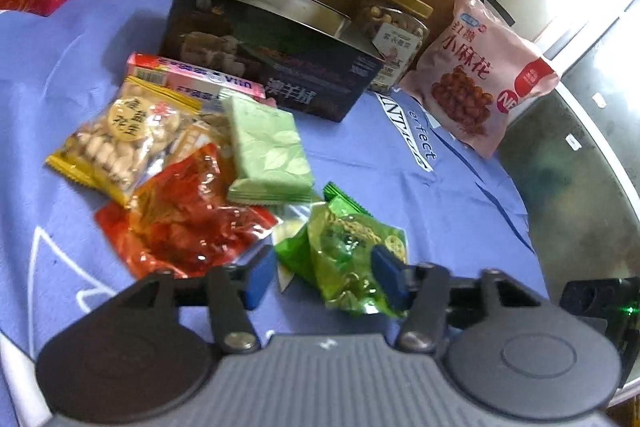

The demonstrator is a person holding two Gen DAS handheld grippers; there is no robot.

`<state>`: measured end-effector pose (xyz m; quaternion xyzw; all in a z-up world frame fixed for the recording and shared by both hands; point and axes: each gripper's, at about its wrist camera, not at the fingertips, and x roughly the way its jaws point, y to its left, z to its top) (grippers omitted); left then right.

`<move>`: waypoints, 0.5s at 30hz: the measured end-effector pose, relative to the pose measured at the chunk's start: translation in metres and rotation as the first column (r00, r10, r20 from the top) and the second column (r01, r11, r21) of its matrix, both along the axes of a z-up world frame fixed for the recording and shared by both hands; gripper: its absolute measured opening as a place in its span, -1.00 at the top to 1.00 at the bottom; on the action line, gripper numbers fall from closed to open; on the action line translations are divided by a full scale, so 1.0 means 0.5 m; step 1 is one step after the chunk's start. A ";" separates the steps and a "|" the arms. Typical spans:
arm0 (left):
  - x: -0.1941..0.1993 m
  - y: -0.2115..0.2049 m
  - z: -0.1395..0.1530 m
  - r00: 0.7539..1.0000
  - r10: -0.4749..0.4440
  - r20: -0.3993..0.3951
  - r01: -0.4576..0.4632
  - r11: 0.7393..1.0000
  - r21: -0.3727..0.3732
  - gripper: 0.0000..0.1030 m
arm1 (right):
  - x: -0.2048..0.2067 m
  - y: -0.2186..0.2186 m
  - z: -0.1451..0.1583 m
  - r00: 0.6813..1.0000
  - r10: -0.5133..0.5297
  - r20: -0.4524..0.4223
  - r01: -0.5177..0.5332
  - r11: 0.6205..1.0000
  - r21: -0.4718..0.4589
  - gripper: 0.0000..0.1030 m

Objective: Organize snacks
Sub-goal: 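Grasp the green translucent snack bag with the left tool, then drop the green bag into the tin box with the left tool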

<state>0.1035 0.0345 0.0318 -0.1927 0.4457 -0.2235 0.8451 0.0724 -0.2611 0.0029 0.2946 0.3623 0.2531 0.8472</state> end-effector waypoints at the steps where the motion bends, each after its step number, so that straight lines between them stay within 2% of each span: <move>1: -0.002 0.004 0.001 1.000 -0.003 0.004 0.003 1.000 -0.002 -0.15 | -0.003 -0.003 0.000 1.000 0.000 0.009 0.001 1.000 -0.009 0.37; 3: -0.002 0.004 0.001 1.000 -0.014 0.004 0.014 1.000 -0.007 -0.15 | -0.001 -0.002 -0.002 1.000 0.002 0.010 -0.002 1.000 -0.019 0.34; 5: 0.003 -0.007 -0.004 0.999 -0.035 -0.008 0.035 0.999 -0.010 0.00 | 0.001 0.004 -0.007 1.000 0.012 -0.002 -0.012 1.000 -0.006 0.37; 6: 0.005 -0.016 -0.007 0.998 -0.051 -0.020 0.051 0.999 -0.012 0.11 | 0.003 0.008 -0.011 0.999 0.030 -0.013 -0.030 1.000 0.007 0.64; 7: 0.005 -0.024 -0.012 0.997 -0.073 -0.036 0.073 0.997 -0.014 0.34 | 0.005 0.012 -0.013 0.998 0.054 -0.023 -0.054 0.998 0.023 0.80; 9: -0.003 -0.032 -0.010 0.997 -0.078 -0.025 0.078 0.997 0.017 0.38 | -0.002 0.021 0.001 0.998 0.062 0.002 -0.062 0.998 -0.003 0.87; 12: -0.011 -0.019 0.019 0.997 -0.081 0.011 0.081 0.997 -0.006 0.40 | -0.009 0.030 0.039 0.994 0.079 0.073 -0.076 0.996 -0.051 0.88; 15: 0.002 -0.010 0.060 0.995 -0.065 0.079 0.065 0.998 0.003 0.43 | 0.015 0.045 0.073 0.986 0.096 0.134 -0.087 0.994 -0.071 0.88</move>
